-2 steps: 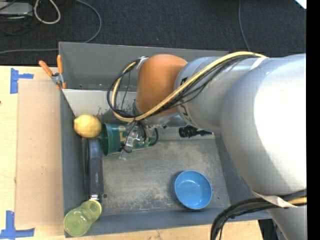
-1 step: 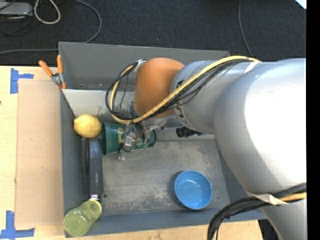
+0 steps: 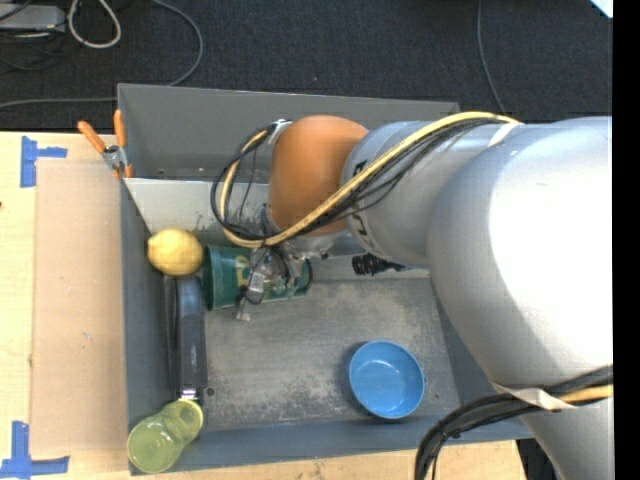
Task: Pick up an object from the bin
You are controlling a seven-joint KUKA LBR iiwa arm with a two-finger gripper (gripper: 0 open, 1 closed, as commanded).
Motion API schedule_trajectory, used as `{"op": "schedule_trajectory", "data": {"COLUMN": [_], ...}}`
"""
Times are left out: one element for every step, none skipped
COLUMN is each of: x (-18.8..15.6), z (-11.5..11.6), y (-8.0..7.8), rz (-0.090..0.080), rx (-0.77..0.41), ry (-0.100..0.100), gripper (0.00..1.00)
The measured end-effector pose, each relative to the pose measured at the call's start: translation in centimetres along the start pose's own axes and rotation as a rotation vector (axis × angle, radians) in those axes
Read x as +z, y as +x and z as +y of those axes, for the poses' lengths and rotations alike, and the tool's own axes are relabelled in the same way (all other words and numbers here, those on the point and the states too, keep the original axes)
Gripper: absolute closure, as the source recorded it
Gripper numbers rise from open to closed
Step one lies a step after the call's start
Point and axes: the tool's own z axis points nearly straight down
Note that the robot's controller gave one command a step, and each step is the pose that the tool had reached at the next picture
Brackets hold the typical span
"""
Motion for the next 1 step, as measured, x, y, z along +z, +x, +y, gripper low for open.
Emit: {"op": "schedule_trajectory", "data": {"x": [-10.58], "z": [0.29], "y": [-0.46], "rz": [-0.006], "rx": [-0.002], "ry": [-0.004], "gripper": [1.0]}}
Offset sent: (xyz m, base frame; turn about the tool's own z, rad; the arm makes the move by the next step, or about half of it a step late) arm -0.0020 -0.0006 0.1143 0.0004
